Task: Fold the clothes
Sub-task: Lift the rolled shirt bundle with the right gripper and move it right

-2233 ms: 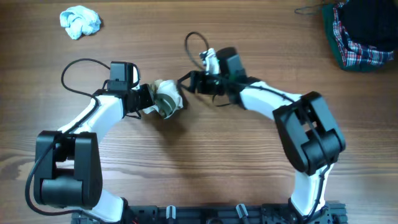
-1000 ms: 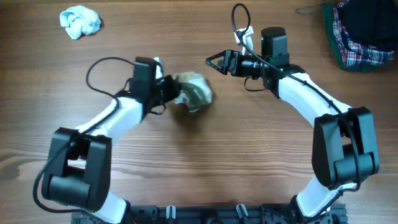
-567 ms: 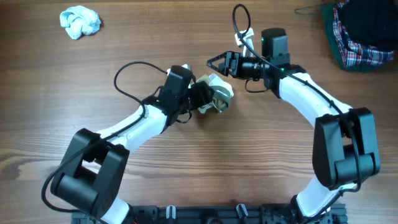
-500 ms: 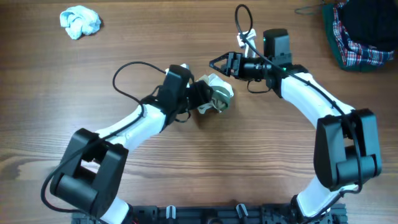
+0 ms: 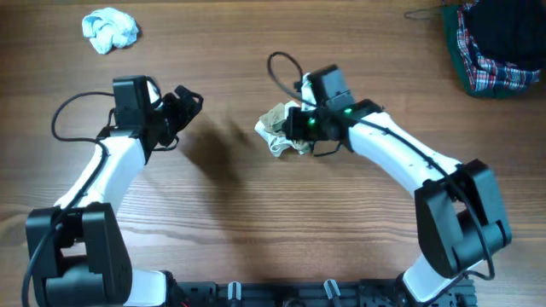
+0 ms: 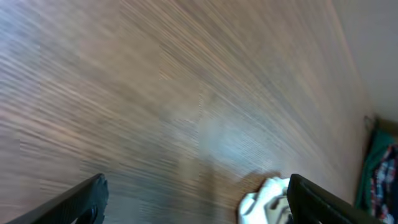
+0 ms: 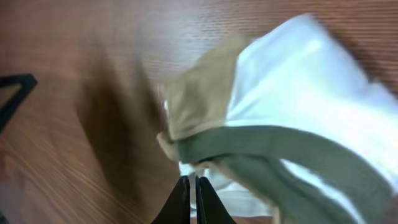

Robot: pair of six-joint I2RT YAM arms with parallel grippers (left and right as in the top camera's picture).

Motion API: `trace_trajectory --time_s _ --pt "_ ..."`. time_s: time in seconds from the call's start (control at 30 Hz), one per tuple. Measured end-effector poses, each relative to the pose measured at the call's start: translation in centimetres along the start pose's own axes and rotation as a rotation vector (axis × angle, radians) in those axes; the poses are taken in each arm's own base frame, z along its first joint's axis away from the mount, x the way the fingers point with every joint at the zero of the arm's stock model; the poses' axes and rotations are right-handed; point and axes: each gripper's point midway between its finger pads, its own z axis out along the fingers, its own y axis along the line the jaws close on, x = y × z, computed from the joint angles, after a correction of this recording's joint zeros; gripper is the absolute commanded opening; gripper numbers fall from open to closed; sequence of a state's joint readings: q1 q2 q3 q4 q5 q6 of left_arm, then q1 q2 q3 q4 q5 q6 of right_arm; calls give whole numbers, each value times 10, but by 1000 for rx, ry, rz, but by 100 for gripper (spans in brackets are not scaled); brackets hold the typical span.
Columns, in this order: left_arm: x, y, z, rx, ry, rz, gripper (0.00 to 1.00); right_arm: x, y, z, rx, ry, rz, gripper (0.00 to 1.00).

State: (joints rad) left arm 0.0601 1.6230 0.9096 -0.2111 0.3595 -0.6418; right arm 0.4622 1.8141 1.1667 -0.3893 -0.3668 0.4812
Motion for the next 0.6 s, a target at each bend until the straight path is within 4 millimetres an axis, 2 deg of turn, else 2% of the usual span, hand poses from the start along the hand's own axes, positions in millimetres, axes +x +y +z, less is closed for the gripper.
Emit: trace_trajectory --time_s 0.2,0.33,0.43,0.6 --pt "-3 15 -1 -77 -28 29 94 -5 0 3 49 -42 -30 4" --pt "-6 17 -1 -93 -40 30 94 -16 20 7 32 -115 -119 4" --pt "-6 18 -1 -96 -42 41 94 -7 29 13 39 -104 -175 4" --pt "-6 19 -1 -100 -40 52 94 19 27 31 66 -10 -314 4"
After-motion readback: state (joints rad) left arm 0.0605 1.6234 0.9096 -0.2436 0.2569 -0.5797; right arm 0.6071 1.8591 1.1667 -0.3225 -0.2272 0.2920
